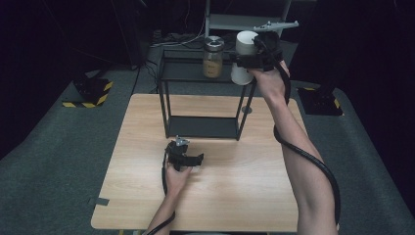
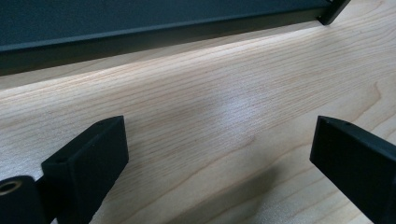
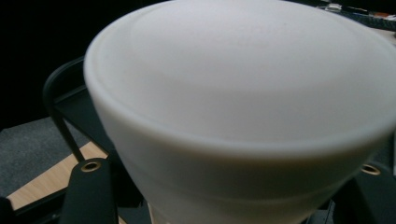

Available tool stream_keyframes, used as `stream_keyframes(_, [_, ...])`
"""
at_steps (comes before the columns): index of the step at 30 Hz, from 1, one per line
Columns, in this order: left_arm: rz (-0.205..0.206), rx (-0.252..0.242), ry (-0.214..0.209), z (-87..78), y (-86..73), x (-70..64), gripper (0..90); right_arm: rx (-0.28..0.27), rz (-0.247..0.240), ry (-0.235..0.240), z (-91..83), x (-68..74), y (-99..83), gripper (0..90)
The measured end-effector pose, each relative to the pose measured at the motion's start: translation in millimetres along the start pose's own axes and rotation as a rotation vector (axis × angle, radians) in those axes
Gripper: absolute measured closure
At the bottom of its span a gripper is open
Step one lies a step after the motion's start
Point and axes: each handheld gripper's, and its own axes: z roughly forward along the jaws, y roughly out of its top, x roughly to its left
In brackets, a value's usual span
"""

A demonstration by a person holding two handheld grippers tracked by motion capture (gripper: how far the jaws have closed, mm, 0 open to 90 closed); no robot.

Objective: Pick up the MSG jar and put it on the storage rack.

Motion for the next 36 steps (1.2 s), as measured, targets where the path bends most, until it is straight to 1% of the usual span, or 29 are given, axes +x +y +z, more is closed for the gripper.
stream_keyframes(4, [-0.010, -0.008, -0.006, -0.4, -1.5, 1.3, 4.3, 0.009, 0.010, -0.020, 6.5, 1.7, 5.1, 33.8])
stream_keyframes(11, [-0.005, -0.007, -0.009, -0.5, -1.2, 1.6, 4.3, 0.017, 0.026, -0.036, 15.5, 0.6, 10.2, 33.8])
stream_keyframes(15, [0.003, -0.004, -0.009, -0.2, -0.7, 1.2, 4.3, 0.033, 0.030, -0.049, 20.8, -0.1, 12.3, 33.8])
stream_keyframes(19, [-0.002, -0.005, -0.011, -0.4, -0.9, 1.5, 4.3, 0.034, 0.039, -0.061, 23.6, -2.0, 12.4, 33.9])
stream_keyframes(22, [0.001, -0.004, -0.012, 0.4, -0.4, 1.2, 4.3, 0.034, 0.035, -0.066, 23.9, -3.5, 13.1, 33.9])
stream_keyframes(31, [0.000, -0.005, -0.010, 0.6, -0.4, 0.8, 4.3, 0.042, 0.024, -0.054, 29.1, -8.5, 11.8, 33.9])
stream_keyframes(36, [0.005, 0.000, -0.010, 0.8, 0.3, 0.4, 4.4, 0.040, 0.043, -0.038, 32.0, -12.9, 10.4, 33.9])
